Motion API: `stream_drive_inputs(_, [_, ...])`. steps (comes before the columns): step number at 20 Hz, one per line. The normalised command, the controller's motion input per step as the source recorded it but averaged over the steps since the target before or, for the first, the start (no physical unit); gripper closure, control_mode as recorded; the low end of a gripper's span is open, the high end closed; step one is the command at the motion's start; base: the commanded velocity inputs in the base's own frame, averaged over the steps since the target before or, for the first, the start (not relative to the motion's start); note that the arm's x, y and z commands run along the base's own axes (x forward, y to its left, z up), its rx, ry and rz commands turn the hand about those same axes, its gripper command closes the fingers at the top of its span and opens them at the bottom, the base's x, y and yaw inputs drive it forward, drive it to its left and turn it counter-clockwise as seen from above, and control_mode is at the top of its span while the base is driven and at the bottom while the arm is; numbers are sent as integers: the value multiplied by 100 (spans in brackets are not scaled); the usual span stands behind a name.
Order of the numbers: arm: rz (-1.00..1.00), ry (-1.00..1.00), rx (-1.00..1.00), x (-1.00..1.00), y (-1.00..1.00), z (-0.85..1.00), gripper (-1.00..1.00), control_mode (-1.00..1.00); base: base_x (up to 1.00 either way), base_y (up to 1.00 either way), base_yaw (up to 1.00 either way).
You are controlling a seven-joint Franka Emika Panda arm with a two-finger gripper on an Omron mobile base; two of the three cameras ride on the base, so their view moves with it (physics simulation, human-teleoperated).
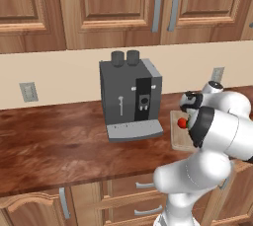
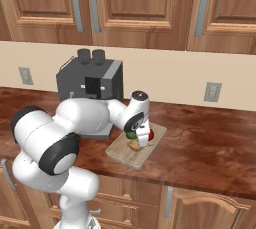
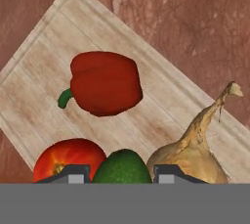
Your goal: Place the avocado, onion, tomato, and bell pepper on the cutting board.
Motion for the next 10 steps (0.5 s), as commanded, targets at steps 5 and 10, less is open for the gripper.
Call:
stream_drive_inputs(5, [0, 0, 0, 3, 0, -18, 100, -100, 0, 0, 0])
stream_drive_inputs(10, [0, 0, 0, 0, 0, -5, -100, -100, 0, 0, 0])
